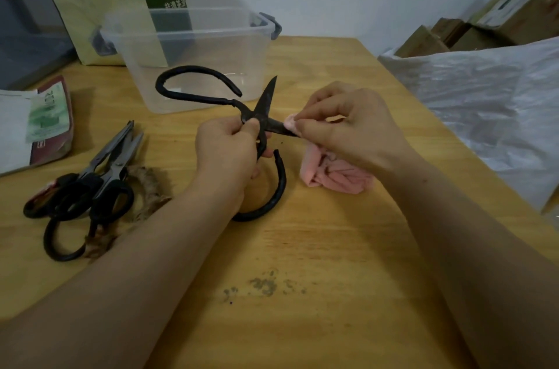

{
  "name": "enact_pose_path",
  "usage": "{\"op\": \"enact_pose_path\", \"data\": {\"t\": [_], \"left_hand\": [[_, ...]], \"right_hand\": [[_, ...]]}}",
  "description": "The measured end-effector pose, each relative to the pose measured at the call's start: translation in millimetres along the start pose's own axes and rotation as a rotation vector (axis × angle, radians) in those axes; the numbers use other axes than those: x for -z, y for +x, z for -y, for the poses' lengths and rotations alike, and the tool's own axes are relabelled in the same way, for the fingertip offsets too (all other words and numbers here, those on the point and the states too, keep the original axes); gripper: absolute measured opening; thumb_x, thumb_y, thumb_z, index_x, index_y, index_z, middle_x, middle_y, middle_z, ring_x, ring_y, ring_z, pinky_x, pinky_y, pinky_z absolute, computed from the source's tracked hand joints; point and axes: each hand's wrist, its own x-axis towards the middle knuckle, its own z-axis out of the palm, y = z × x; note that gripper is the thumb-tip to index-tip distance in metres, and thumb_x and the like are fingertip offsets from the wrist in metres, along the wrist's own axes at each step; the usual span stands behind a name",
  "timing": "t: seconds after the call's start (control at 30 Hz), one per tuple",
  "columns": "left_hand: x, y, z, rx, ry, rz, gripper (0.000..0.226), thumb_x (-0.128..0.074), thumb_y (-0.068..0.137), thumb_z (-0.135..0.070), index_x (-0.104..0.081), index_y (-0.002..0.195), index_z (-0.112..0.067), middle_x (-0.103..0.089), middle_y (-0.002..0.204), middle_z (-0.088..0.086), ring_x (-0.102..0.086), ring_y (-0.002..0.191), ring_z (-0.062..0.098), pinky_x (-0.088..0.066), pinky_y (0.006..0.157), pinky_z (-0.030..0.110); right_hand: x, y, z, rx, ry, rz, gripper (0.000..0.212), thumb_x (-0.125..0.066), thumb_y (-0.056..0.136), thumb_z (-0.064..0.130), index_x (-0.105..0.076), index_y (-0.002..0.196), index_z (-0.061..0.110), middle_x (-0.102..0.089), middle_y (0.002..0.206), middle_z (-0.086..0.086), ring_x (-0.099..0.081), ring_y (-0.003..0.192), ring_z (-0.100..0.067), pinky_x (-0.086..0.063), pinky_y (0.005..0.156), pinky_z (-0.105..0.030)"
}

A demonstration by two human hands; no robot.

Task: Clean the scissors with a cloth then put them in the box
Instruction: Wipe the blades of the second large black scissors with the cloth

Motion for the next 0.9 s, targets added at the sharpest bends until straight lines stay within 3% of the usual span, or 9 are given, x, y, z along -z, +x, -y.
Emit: {"op": "enact_pose_path", "data": {"t": [0.17, 0.3, 0.33, 0.6, 0.7, 0.9], "left_hand": [[-0.5, 1.3, 3.0, 0.010, 0.015, 0.011, 0.018, -0.046, 0.098, -0.011, -0.061, 0.086, -0.010, -0.064, 0.082, 0.008, -0.059, 0.057, 0.012, -0.035, 0.037, 0.020], [-1.5, 0.4, 3.6, 0.061, -0.006, 0.039, 0.016, -0.046, 0.098, -0.009, -0.060, 0.094, -0.001, -0.061, 0.078, 0.013, -0.055, 0.046, 0.010, -0.033, 0.035, 0.020], [-2.0, 0.5, 3.5, 0.072, -0.013, 0.042, 0.016, -0.046, 0.098, -0.009, -0.060, 0.094, -0.001, -0.061, 0.077, 0.013, -0.054, 0.042, 0.008, -0.033, 0.035, 0.020], [-2.8, 0.1, 3.4, 0.135, -0.045, 0.037, 0.014, -0.048, 0.097, -0.006, -0.058, 0.087, -0.001, -0.063, 0.078, 0.014, -0.057, 0.044, 0.010, -0.032, 0.034, 0.020], [-0.2, -0.1, 1.6, 0.138, -0.053, 0.013, 0.013, -0.049, 0.097, -0.008, -0.059, 0.091, -0.002, -0.065, 0.082, 0.014, -0.058, 0.048, 0.011, -0.034, 0.034, 0.020], [8.3, 2.6, -3.6, 0.078, -0.088, -0.030, 0.019, -0.049, 0.097, -0.012, -0.058, 0.081, -0.009, -0.067, 0.080, 0.007, -0.062, 0.059, 0.010, -0.035, 0.037, 0.020]], "right_hand": [[-17.9, 2.9, -4.9, 0.106, -0.190, 0.103, 0.017, -0.074, 0.080, 0.017, -0.075, 0.097, 0.015, -0.059, 0.097, 0.011, -0.058, 0.095, -0.009, -0.048, 0.087, -0.030], [-22.2, 6.7, -2.2, 0.069, -0.347, 0.137, 0.002, -0.073, 0.081, 0.021, -0.071, 0.082, 0.019, -0.065, 0.093, 0.005, -0.061, 0.088, -0.017, -0.051, 0.081, -0.038], [-22.4, 6.5, -1.7, 0.056, -0.359, 0.135, 0.007, -0.073, 0.082, 0.022, -0.068, 0.078, 0.024, -0.066, 0.091, 0.004, -0.061, 0.087, -0.017, -0.052, 0.079, -0.039], [-19.1, 6.0, -4.4, -0.014, -0.415, 0.121, 0.009, -0.070, 0.084, 0.028, -0.070, 0.077, 0.023, -0.067, 0.088, 0.002, -0.061, 0.083, -0.017, -0.053, 0.073, -0.032], [-11.3, 6.0, -8.7, -0.086, -0.482, 0.127, 0.005, -0.071, 0.082, 0.020, -0.070, 0.078, 0.022, -0.066, 0.090, 0.002, -0.061, 0.084, -0.017, -0.053, 0.071, -0.030], [7.1, 9.4, -19.6, -0.235, -0.501, 0.060, 0.008, -0.073, 0.076, 0.010, -0.073, 0.077, 0.018, -0.069, 0.089, 0.000, -0.063, 0.086, -0.018, -0.054, 0.074, -0.034]]}}
